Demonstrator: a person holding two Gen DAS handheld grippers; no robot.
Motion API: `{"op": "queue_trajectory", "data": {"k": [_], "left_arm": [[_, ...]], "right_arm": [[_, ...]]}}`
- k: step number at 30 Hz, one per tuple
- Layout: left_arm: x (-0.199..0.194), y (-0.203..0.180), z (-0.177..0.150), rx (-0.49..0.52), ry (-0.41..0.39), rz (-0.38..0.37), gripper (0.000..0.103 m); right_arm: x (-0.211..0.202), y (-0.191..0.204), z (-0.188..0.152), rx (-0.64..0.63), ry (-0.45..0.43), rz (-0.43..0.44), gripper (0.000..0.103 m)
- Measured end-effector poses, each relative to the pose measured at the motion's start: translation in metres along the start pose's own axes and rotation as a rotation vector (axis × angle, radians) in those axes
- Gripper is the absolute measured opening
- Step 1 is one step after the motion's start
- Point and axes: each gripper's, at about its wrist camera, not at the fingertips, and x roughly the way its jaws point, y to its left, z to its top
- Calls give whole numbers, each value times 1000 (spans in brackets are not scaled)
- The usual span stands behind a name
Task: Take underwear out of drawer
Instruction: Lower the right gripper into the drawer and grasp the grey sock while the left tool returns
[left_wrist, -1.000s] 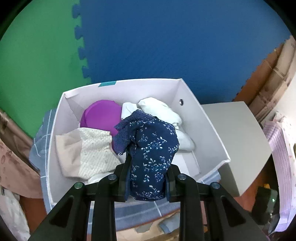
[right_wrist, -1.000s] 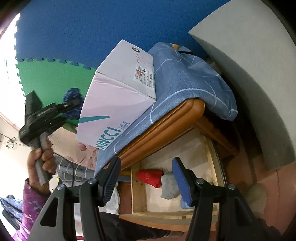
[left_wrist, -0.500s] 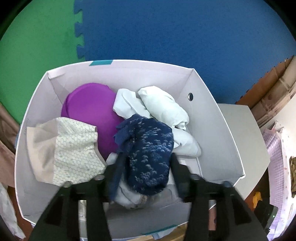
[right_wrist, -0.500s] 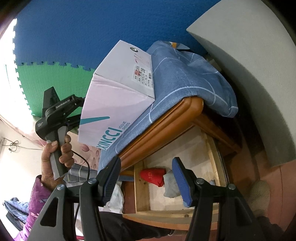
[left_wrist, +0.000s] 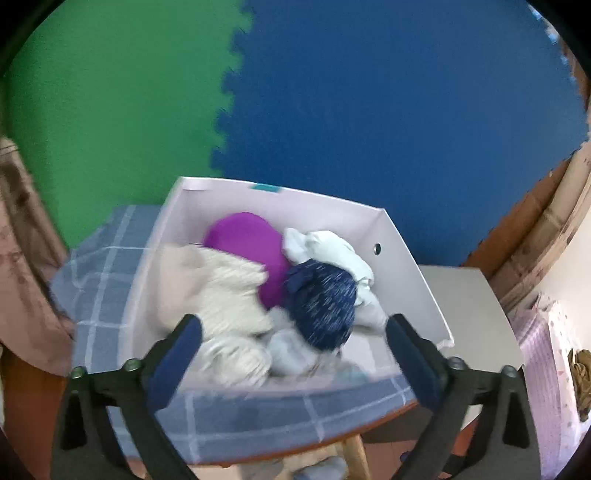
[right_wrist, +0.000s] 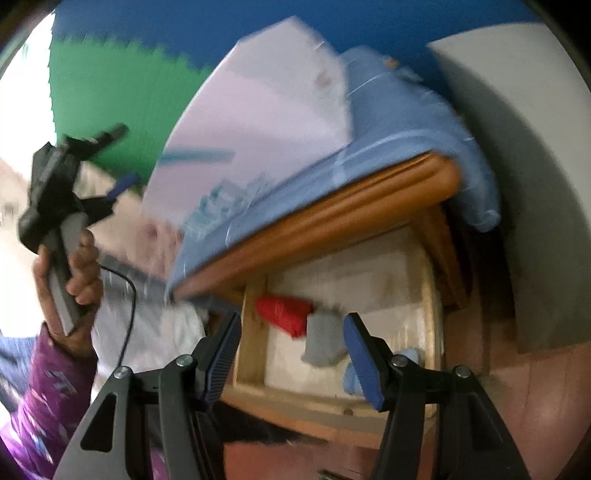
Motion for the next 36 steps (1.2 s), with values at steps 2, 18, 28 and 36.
{"op": "queue_trajectory", "data": {"k": [2, 18, 28, 36], "left_arm": [[-24, 16, -22, 2, -39, -33, 102], [-70, 135, -154, -160, -51, 52, 102], [-59, 123, -155, -75, -19, 52, 102], [-51, 122, -154, -70, 12, 21, 102]], "right_arm": [[14, 12, -5, -70, 57, -46, 59], [167, 66, -51, -478, 471, -357, 59], [257, 71, -65, -778, 669, -519, 59], [285, 60, -70, -869, 726, -533, 65]]}}
